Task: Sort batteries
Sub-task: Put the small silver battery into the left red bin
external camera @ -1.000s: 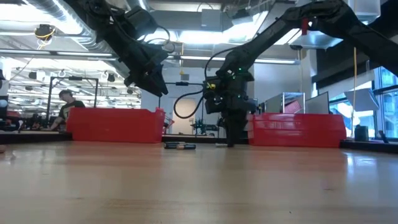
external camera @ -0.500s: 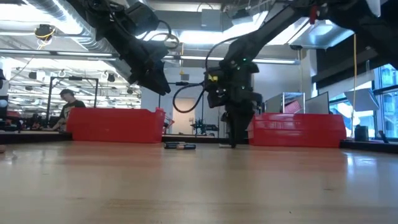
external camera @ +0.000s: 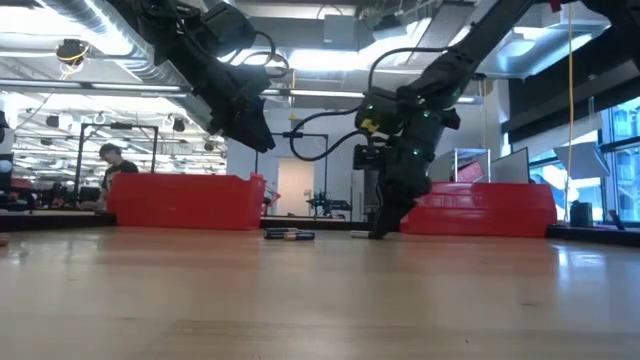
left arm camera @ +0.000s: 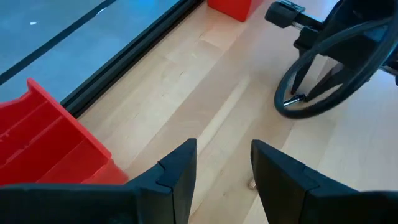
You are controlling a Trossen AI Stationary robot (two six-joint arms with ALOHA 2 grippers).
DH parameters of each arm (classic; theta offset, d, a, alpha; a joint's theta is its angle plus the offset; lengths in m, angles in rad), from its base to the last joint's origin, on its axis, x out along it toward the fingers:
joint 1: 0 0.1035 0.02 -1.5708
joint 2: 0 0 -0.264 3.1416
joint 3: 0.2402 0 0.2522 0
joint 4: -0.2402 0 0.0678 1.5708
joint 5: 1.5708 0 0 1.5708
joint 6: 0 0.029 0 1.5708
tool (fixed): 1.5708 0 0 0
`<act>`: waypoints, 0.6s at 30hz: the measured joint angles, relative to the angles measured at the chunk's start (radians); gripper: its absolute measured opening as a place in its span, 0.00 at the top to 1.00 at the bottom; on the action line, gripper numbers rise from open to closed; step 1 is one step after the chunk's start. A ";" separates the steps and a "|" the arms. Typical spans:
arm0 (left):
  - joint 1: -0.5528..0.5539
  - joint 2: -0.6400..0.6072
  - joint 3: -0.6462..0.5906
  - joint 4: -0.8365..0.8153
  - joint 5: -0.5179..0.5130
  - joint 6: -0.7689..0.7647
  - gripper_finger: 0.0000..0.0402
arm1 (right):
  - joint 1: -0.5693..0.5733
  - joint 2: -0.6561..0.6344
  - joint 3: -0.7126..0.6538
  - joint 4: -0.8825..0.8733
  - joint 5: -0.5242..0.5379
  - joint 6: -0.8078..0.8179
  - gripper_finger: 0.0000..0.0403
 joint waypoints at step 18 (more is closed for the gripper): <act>0.000 0.000 0.000 0.002 0.000 0.005 0.64 | 0.005 0.000 -0.089 0.196 0.039 0.175 0.76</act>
